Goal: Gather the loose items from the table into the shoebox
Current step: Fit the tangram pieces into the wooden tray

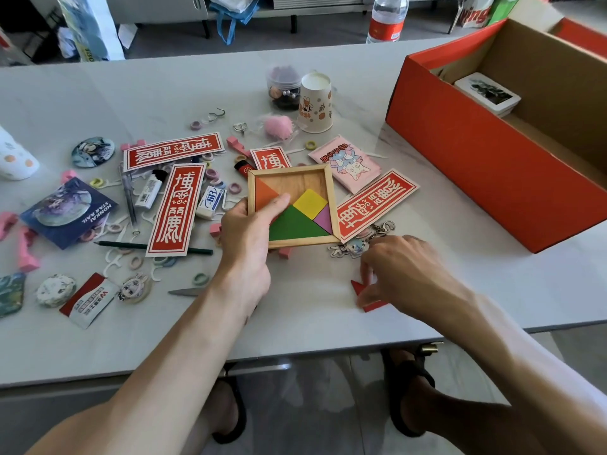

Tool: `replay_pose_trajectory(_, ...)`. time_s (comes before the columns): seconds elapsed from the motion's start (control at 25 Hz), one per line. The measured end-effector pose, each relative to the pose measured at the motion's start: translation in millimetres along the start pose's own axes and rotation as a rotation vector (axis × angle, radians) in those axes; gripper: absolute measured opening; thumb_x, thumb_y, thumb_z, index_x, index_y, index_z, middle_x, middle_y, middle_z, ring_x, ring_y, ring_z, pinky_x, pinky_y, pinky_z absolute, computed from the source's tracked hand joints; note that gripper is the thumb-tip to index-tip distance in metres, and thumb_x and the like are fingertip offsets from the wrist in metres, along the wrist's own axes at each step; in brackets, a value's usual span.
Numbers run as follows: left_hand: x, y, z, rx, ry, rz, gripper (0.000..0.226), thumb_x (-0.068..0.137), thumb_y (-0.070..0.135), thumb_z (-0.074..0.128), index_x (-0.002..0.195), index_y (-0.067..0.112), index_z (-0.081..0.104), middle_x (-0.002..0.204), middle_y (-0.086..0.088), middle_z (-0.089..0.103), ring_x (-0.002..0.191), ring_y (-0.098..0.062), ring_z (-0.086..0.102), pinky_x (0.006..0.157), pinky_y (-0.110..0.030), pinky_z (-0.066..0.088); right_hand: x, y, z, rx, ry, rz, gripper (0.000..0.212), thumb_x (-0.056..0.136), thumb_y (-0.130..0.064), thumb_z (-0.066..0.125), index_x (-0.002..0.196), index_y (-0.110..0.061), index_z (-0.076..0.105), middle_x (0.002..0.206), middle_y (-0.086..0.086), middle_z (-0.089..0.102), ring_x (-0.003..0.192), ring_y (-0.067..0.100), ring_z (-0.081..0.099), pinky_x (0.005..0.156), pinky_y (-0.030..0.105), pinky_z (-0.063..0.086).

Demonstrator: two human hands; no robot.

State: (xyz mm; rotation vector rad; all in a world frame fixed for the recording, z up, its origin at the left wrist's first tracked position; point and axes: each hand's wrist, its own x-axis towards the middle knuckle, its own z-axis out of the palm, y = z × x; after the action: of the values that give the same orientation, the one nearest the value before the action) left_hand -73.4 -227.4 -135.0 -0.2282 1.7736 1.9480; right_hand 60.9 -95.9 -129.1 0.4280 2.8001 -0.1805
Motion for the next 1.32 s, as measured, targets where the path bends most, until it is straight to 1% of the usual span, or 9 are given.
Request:
replay_pose_trajectory(0.24,0.6,-0.7,2.8,-0.013,-0.01,0.039,0.019,0.072,0.011,0.084,0.088,0.012,0.074,0.074,-0.002,0.076,0.059,-0.015,0.07,0.043,-0.023,0.05,-0.9,-9.3,0.8,-0.061,0.071,0.097,0.047,0.07,-0.058,0.075,0.096,-0.02,0.068,0.101,-0.003,0.065,0.096,0.019,0.058,0.083,0.031,0.036)
replay_pose_trajectory(0.36,0.0,-1.6,1.9,-0.004,0.0,0.051,0.025,0.069,0.008,0.085,0.091,0.01,0.073,0.073,-0.001,0.076,0.058,-0.014,0.07,0.045,-0.026,0.052,-1.1,-11.4,3.6,-0.103,0.105,0.125,0.043,0.072,-0.056,0.076,0.079,-0.021,0.052,0.097,0.0,0.066,0.092,0.02,0.057,0.079,0.032,0.033)
replay_pose_trajectory(0.48,-0.1,-2.3,-0.1,-0.003,0.004,0.046,0.027,0.068,0.008,0.086,0.091,0.011,0.072,0.074,-0.003,0.076,0.059,-0.017,0.071,0.046,-0.031,0.053,0.7,-12.9,6.7,-0.072,0.081,0.127,0.036,0.077,-0.05,0.074,0.087,-0.019,0.059,0.095,0.002,0.065,0.086,0.022,0.055,0.075,0.031,0.034)
replay_pose_trajectory(0.6,1.5,-1.8,-3.7,0.001,-0.005,0.034,0.027,0.068,0.01,0.086,0.091,0.011,0.072,0.079,-0.007,0.077,0.064,-0.024,0.072,0.05,-0.037,0.053,1.5,-7.9,3.1,0.209,0.096,0.163,0.026,0.085,-0.041,0.07,0.093,-0.018,0.061,0.086,-0.001,0.067,0.071,0.014,0.059,0.066,0.03,0.049)
replay_pose_trajectory(0.72,3.9,-0.8,-8.5,0.053,-0.05,0.034,0.03,0.068,0.013,0.087,0.094,0.011,0.071,0.083,-0.008,0.077,0.07,-0.029,0.073,0.053,-0.041,0.054,6.1,9.0,-16.0,0.753,0.421,0.23,0.007,0.086,-0.024,0.072,0.081,-0.021,0.067,0.065,-0.007,0.066,0.049,0.0,0.058,0.049,0.017,0.048)
replay_pose_trajectory(0.8,3.2,-2.3,-8.4,0.139,-0.116,0.053,0.032,0.068,0.015,0.086,0.095,0.013,0.071,0.084,-0.005,0.078,0.073,-0.025,0.074,0.053,-0.035,0.054,7.9,19.2,-30.7,0.963,0.568,0.225,0.01,0.087,-0.013,0.069,0.086,-0.023,0.07,0.068,-0.008,0.067,0.051,-0.003,0.057,0.047,0.009,0.041)
replay_pose_trajectory(0.96,0.3,-4.0,-6.3,0.212,-0.245,0.105,0.033,0.067,0.01,0.086,0.096,0.016,0.073,0.087,0.002,0.078,0.075,-0.012,0.074,0.057,-0.018,0.053,16.4,16.0,-37.2,1.142,0.515,0.131,0.024,0.093,-0.01,0.061,0.112,-0.025,0.058,0.093,0.002,0.07,0.08,0.014,0.07,0.072,0.035,0.059)
replay_pose_trajectory(1.08,1.4,-2.4,-7.8,0.252,-0.298,0.161,0.036,0.067,0.01,0.087,0.1,0.017,0.072,0.088,0.005,0.078,0.077,-0.01,0.074,0.06,-0.013,0.052,21.5,18.3,-42.4,1.127,0.497,0.098,0.028,0.09,-0.008,0.065,0.109,-0.022,0.05,0.092,0.001,0.067,0.073,0.017,0.072,0.065,0.039,0.06)
replay_pose_trajectory(1.32,2.2,-2.6,-8.9,0.324,-0.325,0.186,0.042,0.064,0.015,0.09,0.101,0.018,0.072,0.089,0.007,0.077,0.078,-0.01,0.074,0.061,-0.014,0.053,27.5,17.2,-31.1,0.792,0.455,0.048,0.02,0.082,-0.014,0.075,0.093,-0.029,0.068,0.075,-0.021,0.064,0.07,-0.005,0.062,0.065,0.008,0.049)
